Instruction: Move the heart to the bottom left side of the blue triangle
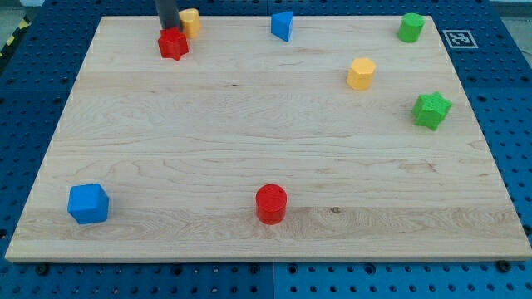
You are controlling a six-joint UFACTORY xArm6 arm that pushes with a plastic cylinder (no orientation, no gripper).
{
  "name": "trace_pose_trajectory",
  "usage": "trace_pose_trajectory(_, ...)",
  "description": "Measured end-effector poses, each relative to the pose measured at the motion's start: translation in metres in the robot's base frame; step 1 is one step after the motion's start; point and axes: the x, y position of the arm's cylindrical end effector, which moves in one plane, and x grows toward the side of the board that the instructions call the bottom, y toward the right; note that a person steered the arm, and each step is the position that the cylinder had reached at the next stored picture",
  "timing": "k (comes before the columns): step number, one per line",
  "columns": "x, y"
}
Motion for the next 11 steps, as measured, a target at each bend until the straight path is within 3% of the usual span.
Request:
trace_pose_trajectory(3,-0.039,-0.015)
trace_pose_trajectory(5,-0.042,-0.01)
trace_pose_trajectory(9,-0.026,0.036)
trace_pose_trajectory(11,0.009,0.065)
